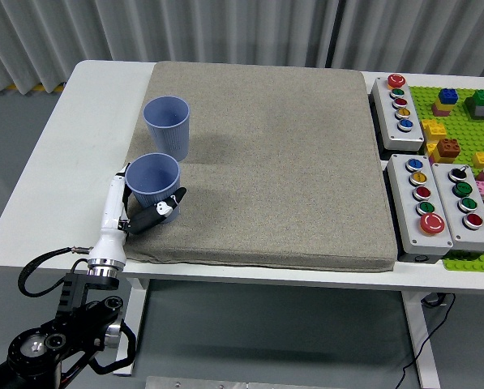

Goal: Pick cup pour cup place

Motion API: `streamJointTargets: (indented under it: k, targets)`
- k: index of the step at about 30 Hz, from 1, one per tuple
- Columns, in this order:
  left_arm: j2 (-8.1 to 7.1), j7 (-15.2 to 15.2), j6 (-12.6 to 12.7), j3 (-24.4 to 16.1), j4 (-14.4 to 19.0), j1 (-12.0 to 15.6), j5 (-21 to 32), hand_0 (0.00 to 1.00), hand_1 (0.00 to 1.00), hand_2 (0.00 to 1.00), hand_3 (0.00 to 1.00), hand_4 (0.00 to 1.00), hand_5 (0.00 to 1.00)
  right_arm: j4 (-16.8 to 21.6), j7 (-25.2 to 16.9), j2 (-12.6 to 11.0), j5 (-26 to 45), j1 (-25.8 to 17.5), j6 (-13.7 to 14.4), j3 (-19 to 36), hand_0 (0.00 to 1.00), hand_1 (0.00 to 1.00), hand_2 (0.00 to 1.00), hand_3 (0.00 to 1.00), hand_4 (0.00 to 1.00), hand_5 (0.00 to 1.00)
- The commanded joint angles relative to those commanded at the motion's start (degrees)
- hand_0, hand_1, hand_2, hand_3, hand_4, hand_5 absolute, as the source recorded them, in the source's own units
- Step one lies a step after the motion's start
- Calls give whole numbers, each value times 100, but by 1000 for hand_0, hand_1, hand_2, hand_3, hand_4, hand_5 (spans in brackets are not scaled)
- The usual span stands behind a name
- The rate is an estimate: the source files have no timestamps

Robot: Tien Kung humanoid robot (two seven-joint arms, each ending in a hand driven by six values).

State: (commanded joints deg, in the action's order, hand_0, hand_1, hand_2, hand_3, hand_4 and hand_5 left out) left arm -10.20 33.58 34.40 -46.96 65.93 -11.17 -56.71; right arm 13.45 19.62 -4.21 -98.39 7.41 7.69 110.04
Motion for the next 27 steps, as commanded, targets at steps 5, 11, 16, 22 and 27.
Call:
streamJointTargets:
  k: [5, 11, 16, 22, 27]
  targets:
    - [-2, -20, -25, -41, 16, 12, -80, 682, 662, 755, 724, 926, 361, 0, 1, -2, 0, 8, 1, 0, 639, 605, 510, 590, 2, 2]
    - [-4, -48, -53, -80, 18, 27, -163, 725, 714, 840, 862, 965, 404, -1, 1, -1, 16, 10, 6, -9, 640, 605, 510, 590, 2, 2]
    - [-2, -91, -96, -134, 25, 46, -264, 747, 733, 888, 917, 965, 407, -2, 1, -3, 7, 4, 1, -10, 639, 604, 510, 590, 2, 2]
    - [-6, -115, -116, -177, 37, 78, -333, 758, 751, 923, 947, 970, 413, -1, 5, 1, -19, -8, -1, 2, 639, 604, 510, 590, 2, 2]
    - [-18, -161, -157, -208, 88, 125, -428, 763, 770, 949, 969, 989, 436, -1, 7, 0, -43, -19, -5, 17, 641, 604, 510, 590, 2, 2]
